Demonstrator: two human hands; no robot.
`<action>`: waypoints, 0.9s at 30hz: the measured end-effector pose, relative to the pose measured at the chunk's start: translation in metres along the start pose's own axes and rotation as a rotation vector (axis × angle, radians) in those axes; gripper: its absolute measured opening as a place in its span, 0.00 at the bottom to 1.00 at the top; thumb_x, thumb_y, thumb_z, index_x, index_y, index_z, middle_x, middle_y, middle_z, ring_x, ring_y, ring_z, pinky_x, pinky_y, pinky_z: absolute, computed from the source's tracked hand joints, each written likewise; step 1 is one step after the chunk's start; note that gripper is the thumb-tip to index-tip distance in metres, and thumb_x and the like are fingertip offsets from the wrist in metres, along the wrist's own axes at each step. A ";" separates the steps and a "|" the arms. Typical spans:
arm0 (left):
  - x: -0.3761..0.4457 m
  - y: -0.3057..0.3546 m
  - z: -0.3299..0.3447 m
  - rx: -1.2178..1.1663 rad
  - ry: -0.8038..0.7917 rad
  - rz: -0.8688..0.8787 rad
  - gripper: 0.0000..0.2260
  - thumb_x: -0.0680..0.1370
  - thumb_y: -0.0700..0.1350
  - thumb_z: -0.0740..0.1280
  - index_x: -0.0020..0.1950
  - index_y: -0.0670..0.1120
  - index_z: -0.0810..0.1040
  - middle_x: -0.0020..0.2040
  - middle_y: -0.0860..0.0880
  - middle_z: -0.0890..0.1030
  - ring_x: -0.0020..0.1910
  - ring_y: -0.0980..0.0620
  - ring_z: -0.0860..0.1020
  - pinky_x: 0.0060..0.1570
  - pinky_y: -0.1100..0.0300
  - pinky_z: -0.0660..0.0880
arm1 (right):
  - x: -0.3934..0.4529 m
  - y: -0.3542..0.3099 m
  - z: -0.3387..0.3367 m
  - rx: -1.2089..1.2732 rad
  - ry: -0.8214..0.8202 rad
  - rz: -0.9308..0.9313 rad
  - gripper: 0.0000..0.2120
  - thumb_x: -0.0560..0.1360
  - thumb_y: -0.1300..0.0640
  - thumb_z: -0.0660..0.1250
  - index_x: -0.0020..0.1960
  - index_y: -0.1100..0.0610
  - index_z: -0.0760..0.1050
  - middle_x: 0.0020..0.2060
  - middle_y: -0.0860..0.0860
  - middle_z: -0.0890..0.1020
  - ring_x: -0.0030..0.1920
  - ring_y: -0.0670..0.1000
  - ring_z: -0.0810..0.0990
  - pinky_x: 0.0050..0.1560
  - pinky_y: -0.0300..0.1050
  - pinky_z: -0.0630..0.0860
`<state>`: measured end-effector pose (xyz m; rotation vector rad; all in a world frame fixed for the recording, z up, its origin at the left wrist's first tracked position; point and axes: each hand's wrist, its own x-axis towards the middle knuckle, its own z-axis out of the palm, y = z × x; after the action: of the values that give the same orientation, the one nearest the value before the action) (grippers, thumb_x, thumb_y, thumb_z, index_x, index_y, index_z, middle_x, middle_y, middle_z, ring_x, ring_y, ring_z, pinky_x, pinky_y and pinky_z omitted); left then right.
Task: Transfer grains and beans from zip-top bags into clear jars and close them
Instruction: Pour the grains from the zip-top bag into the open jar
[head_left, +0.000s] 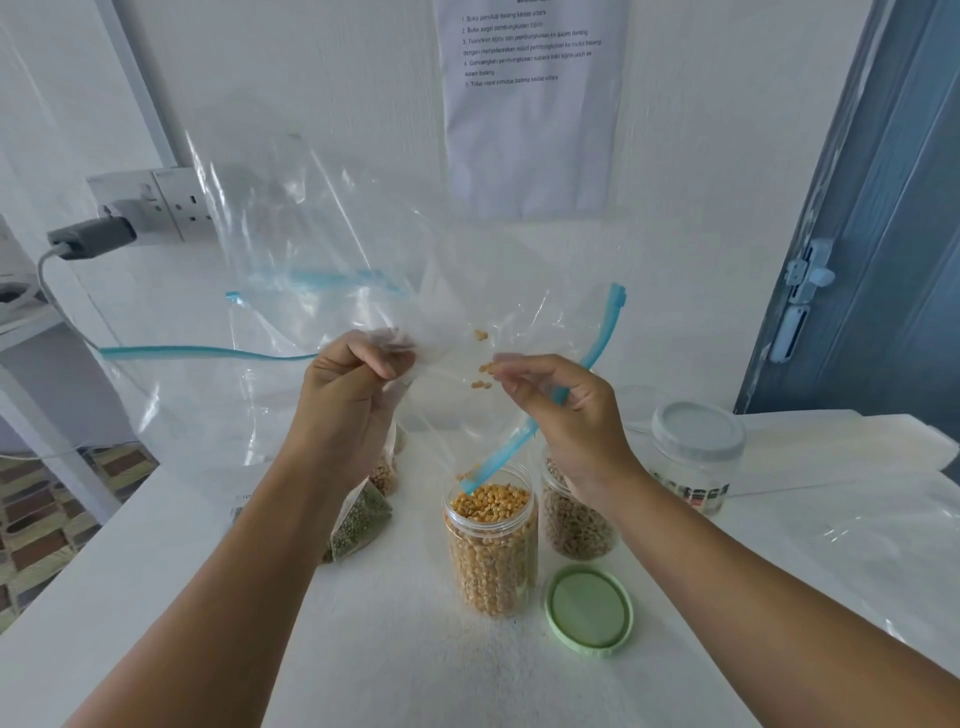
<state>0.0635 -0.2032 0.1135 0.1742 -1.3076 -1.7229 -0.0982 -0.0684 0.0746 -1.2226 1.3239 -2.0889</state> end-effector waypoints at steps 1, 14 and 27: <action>0.000 0.001 0.000 -0.001 -0.013 -0.002 0.25 0.76 0.26 0.63 0.26 0.49 0.78 0.50 0.45 0.79 0.49 0.51 0.84 0.58 0.56 0.81 | 0.000 0.001 0.001 -0.003 0.012 -0.007 0.07 0.79 0.64 0.72 0.50 0.53 0.87 0.55 0.51 0.87 0.62 0.52 0.83 0.68 0.50 0.77; 0.001 0.005 0.001 -0.078 -0.002 -0.067 0.17 0.74 0.34 0.68 0.30 0.51 0.82 0.54 0.54 0.86 0.53 0.52 0.83 0.60 0.53 0.75 | 0.007 0.003 -0.001 -0.088 -0.010 -0.114 0.12 0.79 0.68 0.71 0.48 0.51 0.87 0.53 0.50 0.86 0.59 0.47 0.83 0.61 0.38 0.76; -0.002 0.008 0.009 0.032 -0.070 -0.004 0.09 0.70 0.38 0.74 0.32 0.50 0.84 0.56 0.48 0.87 0.58 0.49 0.84 0.60 0.54 0.79 | 0.004 0.016 -0.008 -0.270 -0.023 -0.092 0.12 0.77 0.70 0.72 0.46 0.53 0.87 0.46 0.49 0.85 0.54 0.48 0.84 0.59 0.34 0.77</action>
<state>0.0636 -0.1957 0.1235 0.1362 -1.3874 -1.7254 -0.1089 -0.0749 0.0610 -1.4365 1.6072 -1.9970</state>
